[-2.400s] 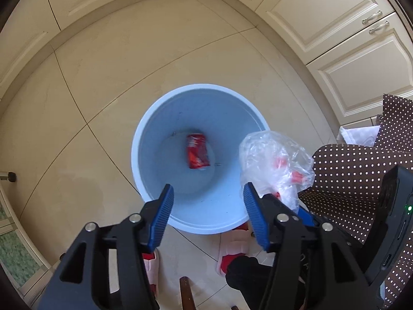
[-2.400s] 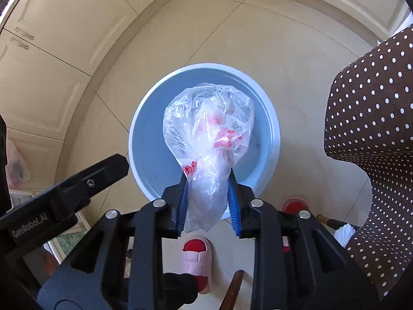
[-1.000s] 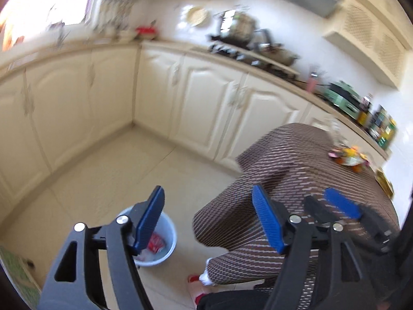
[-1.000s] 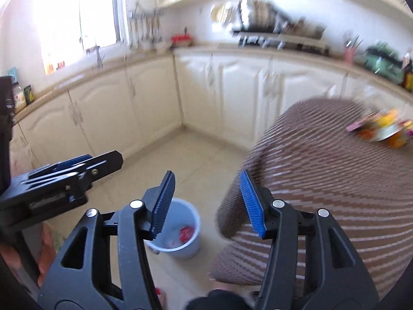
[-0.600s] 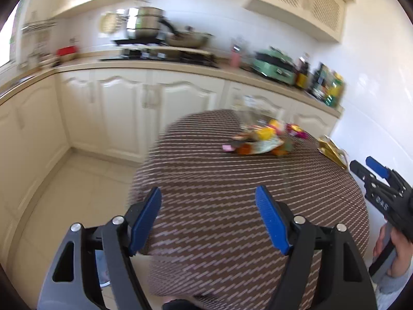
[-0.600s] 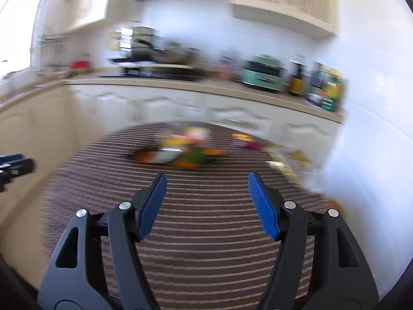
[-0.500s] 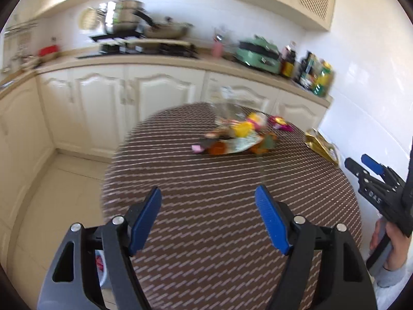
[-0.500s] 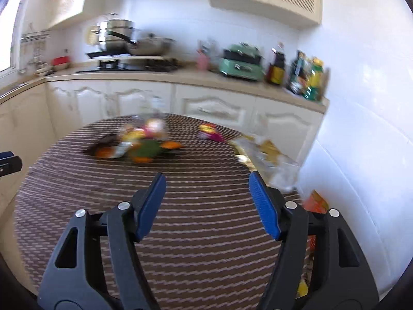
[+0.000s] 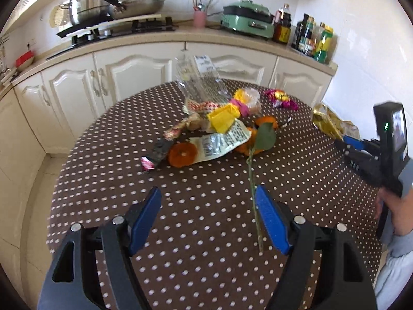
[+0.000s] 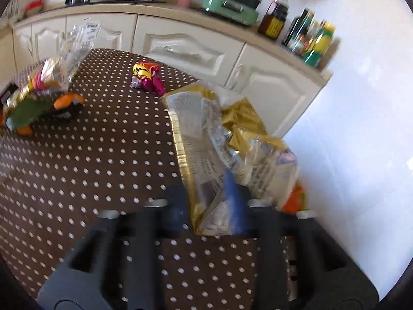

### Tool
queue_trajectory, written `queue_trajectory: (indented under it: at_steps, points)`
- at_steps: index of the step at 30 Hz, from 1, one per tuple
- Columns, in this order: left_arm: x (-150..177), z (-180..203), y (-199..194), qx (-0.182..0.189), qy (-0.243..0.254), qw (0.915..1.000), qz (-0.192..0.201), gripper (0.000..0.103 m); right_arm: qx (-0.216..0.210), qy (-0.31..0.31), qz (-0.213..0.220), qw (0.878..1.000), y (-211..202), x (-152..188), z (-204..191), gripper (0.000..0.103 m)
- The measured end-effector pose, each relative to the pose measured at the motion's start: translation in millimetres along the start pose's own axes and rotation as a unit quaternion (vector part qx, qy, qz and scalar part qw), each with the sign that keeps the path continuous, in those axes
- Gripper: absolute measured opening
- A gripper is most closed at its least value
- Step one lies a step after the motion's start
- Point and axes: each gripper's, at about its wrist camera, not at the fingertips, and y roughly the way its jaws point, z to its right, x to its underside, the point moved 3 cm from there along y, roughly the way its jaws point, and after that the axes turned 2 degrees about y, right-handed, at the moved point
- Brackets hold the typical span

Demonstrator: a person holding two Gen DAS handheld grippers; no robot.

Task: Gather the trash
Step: 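Grasp the orange peel stem with the left tool while the right tool grasps the gold wrapper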

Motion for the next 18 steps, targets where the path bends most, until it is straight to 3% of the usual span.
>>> queue_trajectory:
  at_steps: [1,4,9,10,12,14,15,18]
  points:
    - [-0.9,2.8,6.0,0.007,0.001,1.0000,-0.006,0.074,-0.025,0.017,0.000,1.000,1.0,-1.3,4.0,0.003]
    - [-3.4,11.0,19.9,0.019,0.004,0.9997,-0.016,0.074,-0.040,0.034,0.024,0.998,-8.1,-2.2,4.2,0.003]
    - [-8.1,28.0,39.0,0.029,0.021,0.9988,-0.035,0.070,-0.103,0.035,0.078,0.991,-48.0,1.5,-21.9,0.003]
    - [-8.9,30.6,43.0,0.032,0.023,0.9985,-0.039,0.057,-0.115,0.034,0.084,0.989,-53.5,1.0,-28.1,0.003]
    - [-9.5,34.8,51.4,0.039,0.024,0.9976,-0.053,0.040,-0.134,0.033,0.090,0.986,-63.0,1.3,-39.7,0.003]
    - [-11.0,36.4,53.4,0.032,0.030,0.9977,-0.052,0.009,-0.150,0.037,0.092,0.984,-68.7,0.5,-47.4,0.003]
    - [-10.7,36.1,52.8,0.040,0.026,0.9974,-0.053,0.003,-0.156,0.038,0.093,0.983,-70.8,0.1,-51.1,0.003]
    - [-8.6,37.1,38.9,0.057,0.028,0.9975,-0.033,0.003,-0.168,0.042,0.101,0.980,-81.6,0.5,-57.8,0.003]
